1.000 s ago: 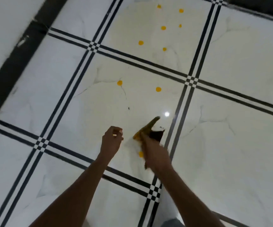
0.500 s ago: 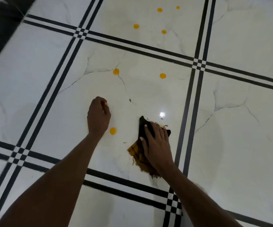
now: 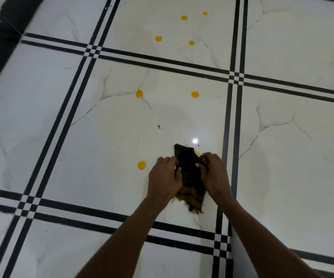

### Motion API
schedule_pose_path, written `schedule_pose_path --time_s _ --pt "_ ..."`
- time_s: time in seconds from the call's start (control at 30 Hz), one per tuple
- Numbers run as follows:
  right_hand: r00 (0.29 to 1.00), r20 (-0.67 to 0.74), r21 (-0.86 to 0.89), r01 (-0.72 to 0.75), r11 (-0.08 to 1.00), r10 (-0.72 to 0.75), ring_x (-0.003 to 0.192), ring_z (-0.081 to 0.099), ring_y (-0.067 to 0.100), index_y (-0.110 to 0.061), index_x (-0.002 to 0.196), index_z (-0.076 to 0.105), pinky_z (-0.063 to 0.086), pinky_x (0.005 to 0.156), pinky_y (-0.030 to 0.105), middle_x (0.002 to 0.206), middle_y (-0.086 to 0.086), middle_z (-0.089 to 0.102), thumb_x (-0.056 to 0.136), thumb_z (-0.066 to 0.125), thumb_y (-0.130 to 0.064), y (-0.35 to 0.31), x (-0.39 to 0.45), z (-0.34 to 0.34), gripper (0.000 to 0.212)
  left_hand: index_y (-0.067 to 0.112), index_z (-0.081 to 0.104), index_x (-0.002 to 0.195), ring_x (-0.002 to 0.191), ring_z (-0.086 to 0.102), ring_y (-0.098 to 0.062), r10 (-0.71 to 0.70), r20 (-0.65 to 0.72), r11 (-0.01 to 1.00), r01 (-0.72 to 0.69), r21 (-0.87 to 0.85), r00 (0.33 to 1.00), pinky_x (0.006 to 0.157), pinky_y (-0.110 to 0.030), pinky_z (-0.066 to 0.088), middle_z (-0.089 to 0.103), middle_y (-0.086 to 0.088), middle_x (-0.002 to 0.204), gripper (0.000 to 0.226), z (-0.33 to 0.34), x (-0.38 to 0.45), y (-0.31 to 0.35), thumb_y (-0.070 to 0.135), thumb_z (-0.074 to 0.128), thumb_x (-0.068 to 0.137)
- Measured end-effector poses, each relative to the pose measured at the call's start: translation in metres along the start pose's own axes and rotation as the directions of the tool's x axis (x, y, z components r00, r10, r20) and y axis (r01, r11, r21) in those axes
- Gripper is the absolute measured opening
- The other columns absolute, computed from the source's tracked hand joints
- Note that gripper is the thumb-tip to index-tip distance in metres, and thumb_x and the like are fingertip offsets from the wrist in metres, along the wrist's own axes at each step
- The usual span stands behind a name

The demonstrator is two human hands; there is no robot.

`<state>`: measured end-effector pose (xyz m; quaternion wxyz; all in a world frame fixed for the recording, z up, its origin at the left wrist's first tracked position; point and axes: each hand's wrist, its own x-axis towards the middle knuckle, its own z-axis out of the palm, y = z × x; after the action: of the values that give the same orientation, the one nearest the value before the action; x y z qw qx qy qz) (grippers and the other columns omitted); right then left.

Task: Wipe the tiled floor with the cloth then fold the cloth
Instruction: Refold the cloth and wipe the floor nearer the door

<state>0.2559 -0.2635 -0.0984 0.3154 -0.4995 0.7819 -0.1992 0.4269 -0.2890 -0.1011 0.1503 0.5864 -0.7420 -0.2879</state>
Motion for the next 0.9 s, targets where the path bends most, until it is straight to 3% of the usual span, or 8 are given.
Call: schedule_pose_path --time_s 0.17,0.27,0.4,0.5,0.6,0.73,0.8,0.9 --pt "0.98 -0.193 0.008 -0.038 0.999 0.039 0.091 0.058 0.013 -0.011 0.109 0.066 0.041 0.078 0.011 0.106 0.006 0.067 0.101 0.065 -0.015 0.004 0.018 -0.007 0.009 0.014 0.056 0.126 0.089 0.059 -0.017 -0.178 0.012 0.956 0.176 -0.235 0.984 0.076 -0.033 0.053 0.063 -0.002 0.096 0.029 0.015 -0.005 0.012 0.022 0.062 0.099" --pt "0.976 -0.21 -0.01 -0.052 0.999 0.049 0.092 0.061 0.018 -0.01 0.108 0.066 0.05 0.08 0.027 0.105 0.007 0.067 0.099 0.069 -0.015 0.008 0.021 -0.017 0.011 0.012 0.057 0.119 0.08 0.062 -0.019 -0.264 0.02 0.924 0.259 -0.282 0.964 0.07 -0.031 0.052 0.063 -0.003 0.086 0.024 0.013 -0.005 0.015 0.01 0.062 0.095" --pt "0.965 -0.257 -0.138 -0.096 0.986 0.058 0.11 0.061 0.029 -0.012 0.118 0.065 0.052 0.093 0.041 0.117 0.011 0.065 0.092 0.077 -0.019 0.011 0.029 -0.03 0.029 0.015 0.052 0.11 0.07 0.06 -0.018 -0.369 -0.145 0.907 0.322 -0.273 0.918 0.055 -0.023 0.043 0.057 0.001 0.075 0.024 0.0 0.004 0.018 0.015 0.066 0.09" --pt "0.96 -0.248 -0.281 0.054 0.958 -0.127 0.12 0.054 0.029 -0.014 0.118 0.067 0.048 0.102 0.046 0.126 0.009 0.061 0.092 0.077 -0.028 0.0 0.029 -0.022 0.032 0.016 0.053 0.11 0.078 0.056 -0.015 -0.318 -0.22 0.945 0.289 -0.154 0.922 0.056 -0.03 0.047 0.059 0.002 0.083 0.031 -0.005 0.013 0.015 0.029 0.069 0.087" --pt "0.961 -0.148 -0.264 0.189 0.946 -0.233 0.125 0.056 0.026 -0.014 0.124 0.069 0.047 0.11 0.048 0.132 0.007 0.063 0.099 0.066 -0.038 -0.01 0.024 -0.002 0.035 0.015 0.054 0.11 0.084 0.057 -0.018 -0.277 -0.299 0.961 0.262 -0.089 0.913 0.061 -0.03 0.044 0.06 0.001 0.087 0.027 -0.014 0.027 0.0 0.024 0.067 0.087" --pt "0.933 0.069 -0.395 0.351 0.849 -0.354 0.161 0.018 0.028 -0.018 0.161 0.036 0.01 0.132 0.052 0.171 0.01 0.028 0.108 0.035 -0.051 0.009 0.012 0.025 0.063 0.006 0.055 0.111 0.097 0.057 -0.034 -0.163 -0.354 0.981 0.191 0.045 0.921 0.076 -0.044 0.05 0.062 -0.012 0.102 0.025 -0.037 0.048 -0.05 0.014 0.062 0.088" --pt "0.916 0.07 -0.452 0.382 0.806 -0.395 0.164 0.005 0.023 -0.02 0.166 0.021 0.005 0.132 0.055 0.176 0.005 0.013 0.109 0.03 -0.054 0.022 0.016 0.024 0.067 0.002 0.057 0.116 0.103 0.057 -0.041 -0.099 -0.361 0.978 0.157 0.136 0.927 0.084 -0.049 0.049 0.061 -0.018 0.112 0.03 -0.048 0.056 -0.08 0.015 0.061 0.09" --pt "0.925 0.013 -0.536 0.327 0.778 -0.38 0.164 0.004 0.023 -0.024 0.167 0.019 0.005 0.129 0.062 0.176 0.004 0.011 0.107 0.032 -0.057 0.02 0.058 0.018 0.069 0.0 0.054 0.134 0.125 0.053 -0.044 -0.069 -0.38 0.958 0.167 0.232 0.922 0.102 -0.055 0.047 0.058 -0.022 0.134 0.044 -0.06 0.067 -0.126 0.026 0.053 0.1"
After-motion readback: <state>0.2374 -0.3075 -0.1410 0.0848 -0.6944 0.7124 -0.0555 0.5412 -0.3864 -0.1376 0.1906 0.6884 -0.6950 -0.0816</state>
